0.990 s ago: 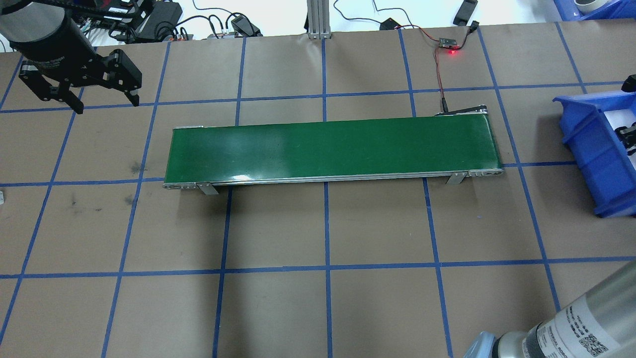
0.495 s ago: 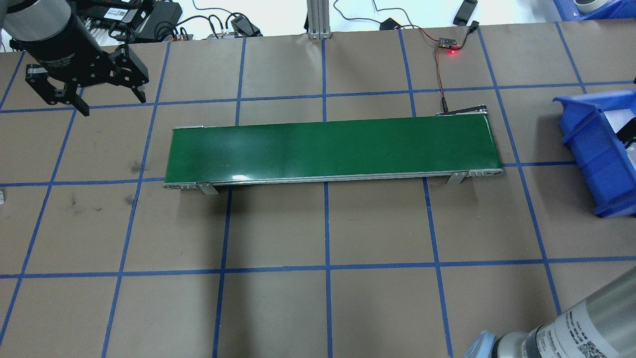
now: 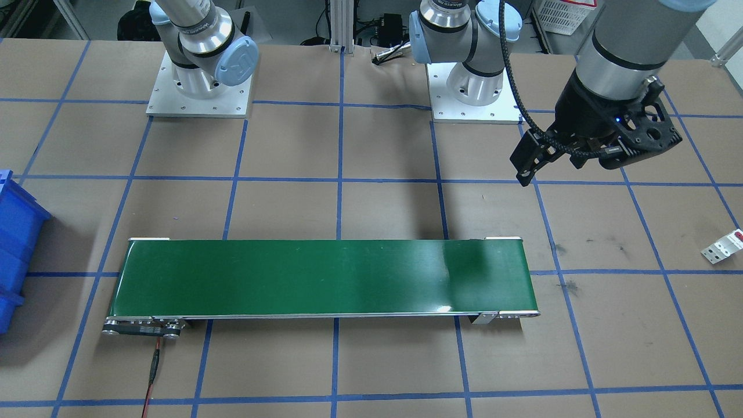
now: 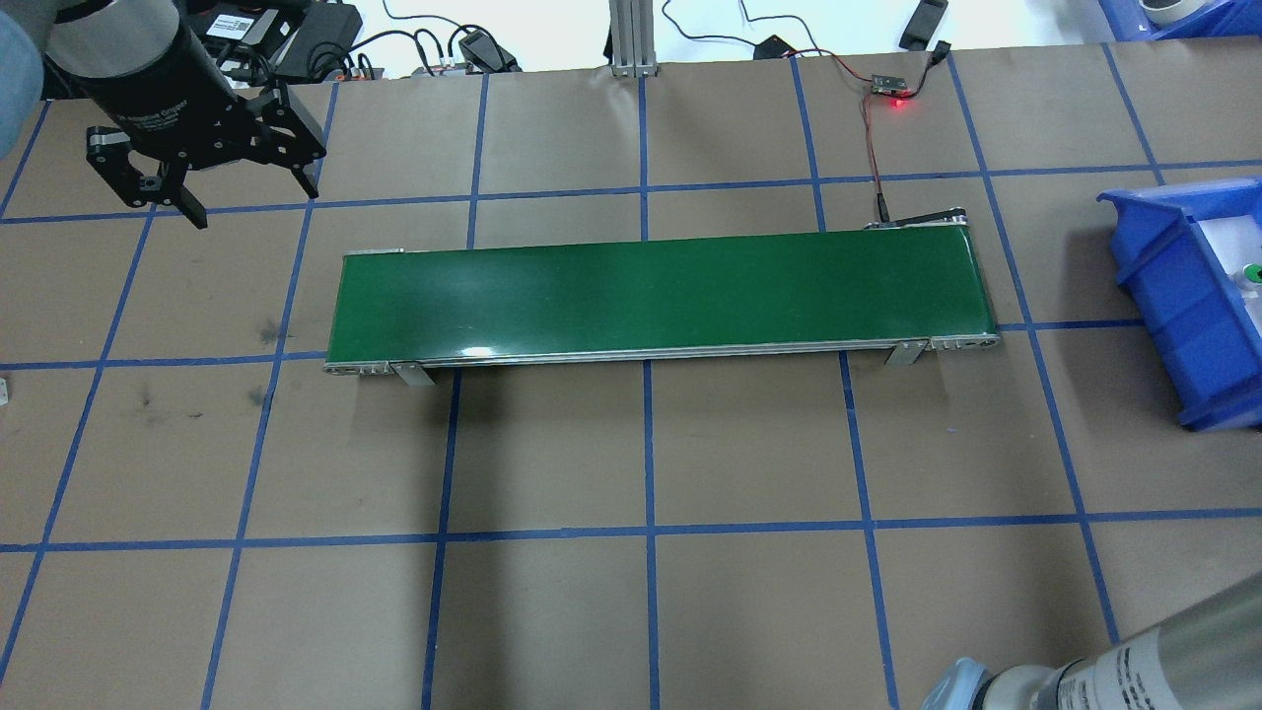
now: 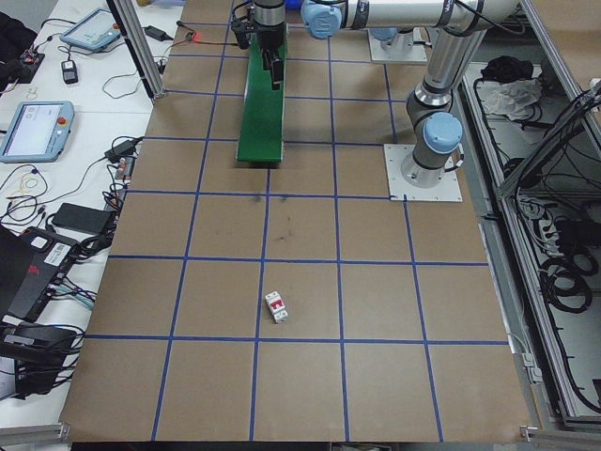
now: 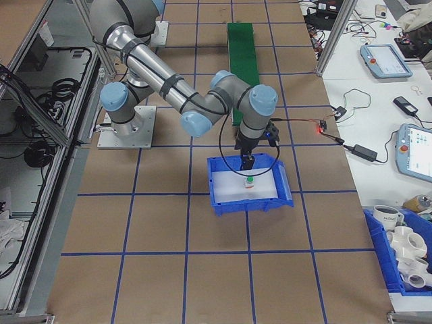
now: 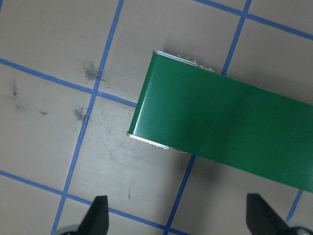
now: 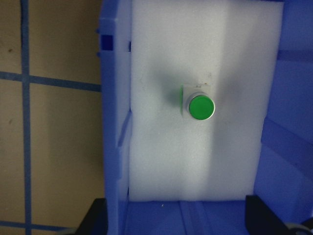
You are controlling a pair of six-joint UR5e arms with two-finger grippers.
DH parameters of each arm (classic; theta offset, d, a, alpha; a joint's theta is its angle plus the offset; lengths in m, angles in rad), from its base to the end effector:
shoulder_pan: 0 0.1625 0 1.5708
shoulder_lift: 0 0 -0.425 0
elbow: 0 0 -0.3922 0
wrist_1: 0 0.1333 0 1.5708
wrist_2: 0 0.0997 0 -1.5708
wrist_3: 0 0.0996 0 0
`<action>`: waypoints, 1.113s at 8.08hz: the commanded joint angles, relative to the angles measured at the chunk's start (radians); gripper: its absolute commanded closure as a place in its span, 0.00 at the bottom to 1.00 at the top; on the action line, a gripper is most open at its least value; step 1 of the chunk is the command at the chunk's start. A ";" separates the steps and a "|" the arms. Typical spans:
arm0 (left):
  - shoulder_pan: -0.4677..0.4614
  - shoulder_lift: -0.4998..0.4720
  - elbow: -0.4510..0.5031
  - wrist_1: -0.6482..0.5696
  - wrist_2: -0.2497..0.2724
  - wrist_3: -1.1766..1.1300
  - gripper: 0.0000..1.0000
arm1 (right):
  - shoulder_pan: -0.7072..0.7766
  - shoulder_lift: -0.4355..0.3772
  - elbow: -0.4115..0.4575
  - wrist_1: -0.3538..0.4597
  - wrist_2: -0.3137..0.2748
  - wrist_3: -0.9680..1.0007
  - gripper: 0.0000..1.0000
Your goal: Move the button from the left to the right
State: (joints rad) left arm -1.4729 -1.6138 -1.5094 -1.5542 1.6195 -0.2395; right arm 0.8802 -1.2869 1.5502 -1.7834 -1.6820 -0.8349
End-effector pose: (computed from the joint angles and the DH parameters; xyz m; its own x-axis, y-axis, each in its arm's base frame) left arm -0.0776 -0.5236 0.4984 -0.9423 -0.3324 -0.0390 -0.3307 0.9427 -0.0455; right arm -0.2830 -0.5344 0.3645 -0.9882 -0.1486 0.0368 -0.1435 0.9828 0.1162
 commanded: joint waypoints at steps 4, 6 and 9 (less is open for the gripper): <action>-0.035 0.012 -0.003 -0.001 0.005 -0.004 0.00 | 0.476 -0.206 0.005 0.190 0.018 0.660 0.00; -0.035 0.011 -0.003 -0.001 0.005 -0.003 0.00 | 0.696 -0.216 0.004 0.177 0.019 0.880 0.00; -0.035 0.012 -0.005 0.000 0.007 -0.003 0.00 | 0.770 -0.207 0.007 0.163 0.028 0.895 0.00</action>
State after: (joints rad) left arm -1.5077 -1.6018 -1.5136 -1.5554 1.6252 -0.2424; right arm 1.6188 -1.4974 1.5554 -1.6171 -1.6551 0.0498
